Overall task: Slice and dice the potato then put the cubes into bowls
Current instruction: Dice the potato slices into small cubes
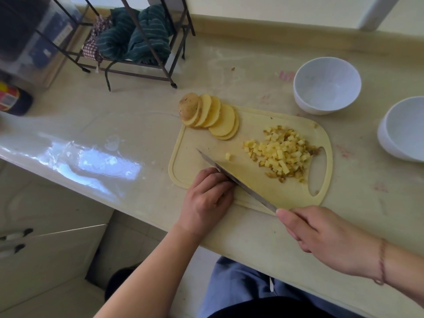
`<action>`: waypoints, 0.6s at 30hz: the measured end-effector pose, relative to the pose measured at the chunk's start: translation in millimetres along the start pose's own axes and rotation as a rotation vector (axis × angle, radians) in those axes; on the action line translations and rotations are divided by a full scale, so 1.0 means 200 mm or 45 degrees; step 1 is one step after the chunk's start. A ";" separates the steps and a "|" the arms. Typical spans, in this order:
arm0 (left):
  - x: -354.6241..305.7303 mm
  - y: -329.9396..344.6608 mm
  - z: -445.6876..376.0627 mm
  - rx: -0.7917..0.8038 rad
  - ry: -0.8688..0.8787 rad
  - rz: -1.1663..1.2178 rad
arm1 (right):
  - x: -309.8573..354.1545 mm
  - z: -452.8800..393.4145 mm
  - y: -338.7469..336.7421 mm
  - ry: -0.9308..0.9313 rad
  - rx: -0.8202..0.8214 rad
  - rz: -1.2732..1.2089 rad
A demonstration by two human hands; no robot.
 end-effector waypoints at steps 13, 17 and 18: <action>0.00 0.01 0.01 -0.003 0.003 -0.036 | -0.08 0.04 -0.09 0.274 0.005 -0.257; 0.01 0.01 0.01 0.002 -0.006 -0.008 | -0.07 0.04 -0.13 0.270 -0.009 -0.263; 0.01 0.01 0.01 0.005 -0.012 -0.005 | -0.07 0.04 -0.15 0.270 -0.031 -0.281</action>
Point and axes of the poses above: each hand's wrist, its own z-axis away from the middle knuckle, its own y-axis out of the palm, x = y × z, the point moved 10 cm from there along -z, towards the middle knuckle, and after that the axes turned 14 degrees about -z, right-handed, at the moved point
